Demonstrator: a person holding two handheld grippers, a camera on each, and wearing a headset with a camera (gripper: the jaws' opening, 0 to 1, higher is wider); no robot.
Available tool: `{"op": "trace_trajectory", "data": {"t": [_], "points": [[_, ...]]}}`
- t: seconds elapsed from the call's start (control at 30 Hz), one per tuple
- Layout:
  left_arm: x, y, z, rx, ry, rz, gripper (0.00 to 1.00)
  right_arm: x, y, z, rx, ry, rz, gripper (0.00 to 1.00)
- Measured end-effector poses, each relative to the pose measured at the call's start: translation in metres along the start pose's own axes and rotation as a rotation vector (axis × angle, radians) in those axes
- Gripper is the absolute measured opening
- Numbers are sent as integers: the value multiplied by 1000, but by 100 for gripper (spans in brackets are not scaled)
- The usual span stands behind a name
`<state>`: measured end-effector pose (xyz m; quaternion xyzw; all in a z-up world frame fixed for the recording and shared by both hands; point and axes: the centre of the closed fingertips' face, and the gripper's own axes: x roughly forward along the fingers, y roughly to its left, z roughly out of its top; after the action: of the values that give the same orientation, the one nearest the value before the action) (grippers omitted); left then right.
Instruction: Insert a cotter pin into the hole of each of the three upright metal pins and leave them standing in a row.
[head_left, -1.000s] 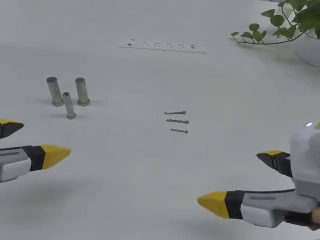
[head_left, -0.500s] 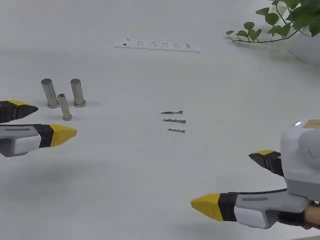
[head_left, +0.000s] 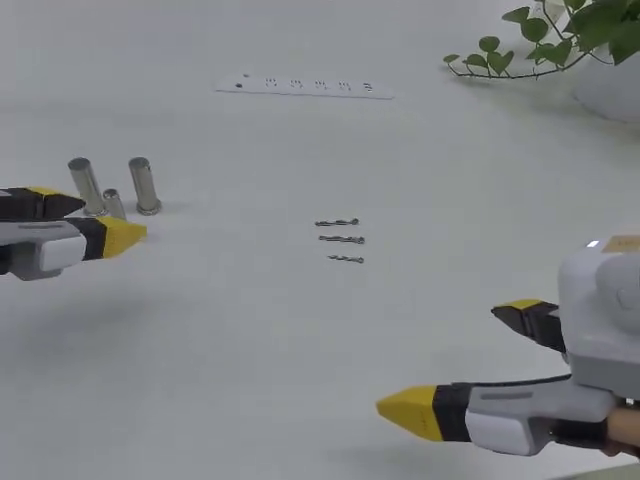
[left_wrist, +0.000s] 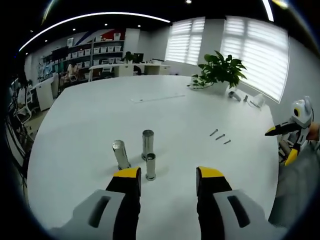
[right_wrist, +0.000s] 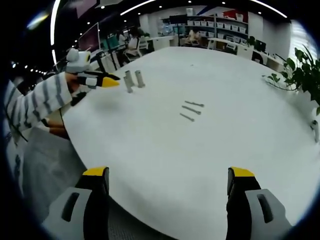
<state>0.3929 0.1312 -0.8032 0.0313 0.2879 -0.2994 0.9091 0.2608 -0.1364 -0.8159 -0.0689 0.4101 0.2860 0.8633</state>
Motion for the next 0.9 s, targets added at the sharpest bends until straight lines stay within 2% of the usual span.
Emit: {"op": "trace_trajectory", "data": {"t": [0.23,0.3,0.47,0.67,0.9], "points": [[9,3,-3,-27,12,-8,37,1,4,0,-11,9,10,100],[11,2,-2,-57,3,-19,36,1,6,0,-19,8,17,100],[18,2,1,-78,-8,-20,35,2,10,1,-39,9,27,100],[33,6,-5,-80,18,-15,33,4,14,-3,-48,26,37,100],[41,5,-9,-64,33,9,28,7,17,-5,-40,32,52,100]]}}
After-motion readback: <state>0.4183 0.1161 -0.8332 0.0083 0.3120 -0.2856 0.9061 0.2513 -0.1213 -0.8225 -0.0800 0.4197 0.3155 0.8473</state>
